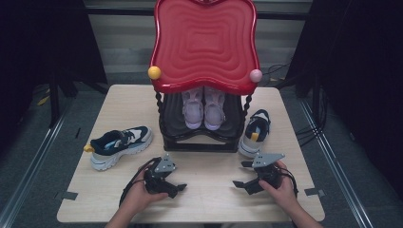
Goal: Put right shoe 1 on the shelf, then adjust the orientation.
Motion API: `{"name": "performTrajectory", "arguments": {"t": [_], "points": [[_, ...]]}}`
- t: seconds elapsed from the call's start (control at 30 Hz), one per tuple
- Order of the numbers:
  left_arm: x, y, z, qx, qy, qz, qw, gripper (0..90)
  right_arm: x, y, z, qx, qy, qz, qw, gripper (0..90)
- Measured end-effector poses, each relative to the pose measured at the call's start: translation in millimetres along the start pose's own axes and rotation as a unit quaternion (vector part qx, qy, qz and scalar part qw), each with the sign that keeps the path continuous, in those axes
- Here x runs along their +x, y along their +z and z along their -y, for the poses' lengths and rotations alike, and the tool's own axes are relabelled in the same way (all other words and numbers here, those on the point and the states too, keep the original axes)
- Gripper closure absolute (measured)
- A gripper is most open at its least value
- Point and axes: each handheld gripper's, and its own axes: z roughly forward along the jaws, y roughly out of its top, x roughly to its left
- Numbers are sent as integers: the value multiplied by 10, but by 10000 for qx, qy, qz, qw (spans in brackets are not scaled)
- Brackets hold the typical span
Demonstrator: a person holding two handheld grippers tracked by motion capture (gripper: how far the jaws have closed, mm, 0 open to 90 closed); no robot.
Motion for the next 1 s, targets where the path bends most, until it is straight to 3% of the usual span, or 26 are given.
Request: {"name": "performTrajectory", "arguments": {"t": [0.17,0.37,1.0], "points": [[0,0,0,1,2,-1,10000,123,-16,0,6,87,-37,62,9999,155],[0,0,0,-1,1,-2,10000,123,-2,25,9,385,-223,130,9989,140],[1,-1,0,14,9,-3,10000,121,4,29,8,418,-227,139,9988,132]]}}
